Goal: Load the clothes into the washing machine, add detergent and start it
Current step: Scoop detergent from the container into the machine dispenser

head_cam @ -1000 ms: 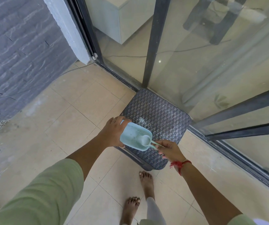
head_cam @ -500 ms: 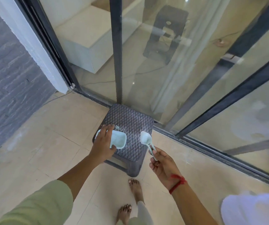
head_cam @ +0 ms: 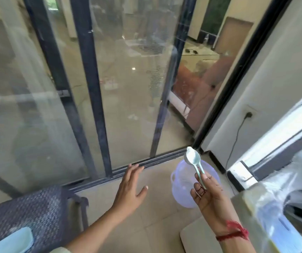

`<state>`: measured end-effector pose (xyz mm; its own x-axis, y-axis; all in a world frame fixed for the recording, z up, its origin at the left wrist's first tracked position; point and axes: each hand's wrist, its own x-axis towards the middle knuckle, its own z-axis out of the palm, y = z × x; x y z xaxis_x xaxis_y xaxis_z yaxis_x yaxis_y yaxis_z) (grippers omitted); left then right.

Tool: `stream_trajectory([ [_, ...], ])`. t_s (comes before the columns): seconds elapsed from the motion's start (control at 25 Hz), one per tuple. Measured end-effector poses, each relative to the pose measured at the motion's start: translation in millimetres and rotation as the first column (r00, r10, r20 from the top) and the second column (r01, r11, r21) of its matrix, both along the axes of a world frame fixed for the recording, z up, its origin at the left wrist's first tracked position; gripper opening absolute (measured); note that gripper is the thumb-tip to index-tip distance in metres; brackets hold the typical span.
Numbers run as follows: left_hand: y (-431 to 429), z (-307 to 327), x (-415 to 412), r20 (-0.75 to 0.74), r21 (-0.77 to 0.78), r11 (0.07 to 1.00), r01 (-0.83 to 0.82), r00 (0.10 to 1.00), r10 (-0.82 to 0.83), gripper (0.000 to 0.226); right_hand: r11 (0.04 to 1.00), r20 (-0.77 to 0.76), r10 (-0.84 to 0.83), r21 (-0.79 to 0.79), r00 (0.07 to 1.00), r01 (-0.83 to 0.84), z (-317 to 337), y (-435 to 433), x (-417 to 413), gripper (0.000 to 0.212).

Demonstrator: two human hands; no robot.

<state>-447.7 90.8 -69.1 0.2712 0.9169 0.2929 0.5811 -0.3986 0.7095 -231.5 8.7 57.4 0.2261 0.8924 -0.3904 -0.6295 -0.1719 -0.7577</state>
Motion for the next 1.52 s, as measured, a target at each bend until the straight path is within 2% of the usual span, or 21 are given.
stream_trajectory([
  [0.12, 8.7, 16.5, 104.8, 0.034, 0.045, 0.986, 0.158, 0.987, -0.16, 0.06, 0.976, -0.016, -0.215, 0.024, 0.976, 0.215, 15.9, -43.9, 94.7, 0.008],
  [0.16, 5.3, 22.7, 147.2, 0.055, 0.05, 0.977, 0.206, 0.976, -0.209, 0.058, 0.959, -0.012, -0.28, 0.031, 0.96, 0.28, 18.7, -62.1, 130.0, 0.014],
  [0.24, -3.0, 33.1, 219.7, 0.091, 0.078, 0.955, 0.287, 0.951, -0.294, 0.051, 0.928, 0.025, -0.37, 0.05, 0.929, 0.369, 24.1, -92.9, 187.3, 0.042],
  [0.28, -8.9, 38.7, 254.6, 0.1, 0.09, 0.938, 0.334, 0.934, -0.342, 0.048, 0.912, 0.037, -0.41, 0.044, 0.911, 0.409, 25.0, -108.7, 213.4, 0.045],
  [0.36, -22.2, 50.0, 315.2, 0.086, 0.121, 0.899, 0.42, 0.898, -0.431, 0.046, 0.87, 0.028, -0.492, 0.046, 0.87, 0.49, 22.0, -136.9, 260.8, 0.029],
  [0.52, -58.7, 61.7, 390.9, 0.034, 0.187, 0.805, 0.563, 0.815, -0.578, 0.046, 0.777, -0.024, -0.629, -0.008, 0.777, 0.629, 0.8, -170.5, 321.3, 0.027],
  [0.68, -119.6, 48.1, 436.8, -0.089, 0.22, 0.596, 0.772, 0.625, -0.776, 0.054, 0.658, -0.048, -0.752, -0.128, 0.658, 0.742, -17.8, -185.5, 367.4, 0.013],
  [0.8, -142.3, 42.0, 463.8, -0.289, 0.21, 0.405, 0.89, 0.452, -0.844, 0.059, 0.564, -0.004, -0.816, -0.217, 0.577, 0.797, -27.9, -192.8, 398.0, 0.007],
  [0.88, -140.4, 49.5, 481.5, -0.422, 0.148, 0.375, 0.915, 0.401, -0.813, 0.057, 0.524, 0.043, -0.834, -0.248, 0.55, 0.815, -33.0, -195.3, 415.7, 0.006],
  [0.92, -136.8, 51.5, 488.2, -0.436, 0.117, 0.371, 0.921, 0.384, -0.814, 0.055, 0.518, 0.071, -0.831, -0.262, 0.552, 0.814, -36.0, -195.7, 422.6, 0.007],
  [1.04, -117.9, 39.3, 506.8, -0.342, -0.015, 0.318, 0.948, 0.294, -0.892, 0.051, 0.516, 0.176, -0.797, -0.299, 0.578, 0.803, -46.7, -192.5, 440.2, 0.01],
  [1.12, -106.7, 33.2, 520.1, -0.261, -0.09, 0.305, 0.948, 0.273, -0.926, 0.055, 0.488, 0.266, -0.772, -0.334, 0.578, 0.806, -56.0, -189.5, 449.6, 0.011],
  [1.32, -88.5, 30.4, 545.8, -0.261, -0.225, 0.278, 0.934, 0.217, -0.941, 0.057, 0.428, 0.453, -0.707, -0.338, 0.544, 0.838, -82.9, -189.1, 463.8, 0.01],
  [1.44, -85.6, 24.7, 554.6, -0.216, -0.31, 0.275, 0.91, 0.214, -0.953, 0.053, 0.423, 0.59, -0.659, -0.221, 0.466, 0.878, -99.4, -185.5, 468.4, 0.011],
  [1.52, -84.0, 19.1, 559.0, -0.197, -0.34, 0.286, 0.896, 0.229, -0.953, 0.053, 0.433, 0.767, -0.54, -0.1, 0.346, 0.896, -105.6, -180.6, 468.0, 0.013],
])
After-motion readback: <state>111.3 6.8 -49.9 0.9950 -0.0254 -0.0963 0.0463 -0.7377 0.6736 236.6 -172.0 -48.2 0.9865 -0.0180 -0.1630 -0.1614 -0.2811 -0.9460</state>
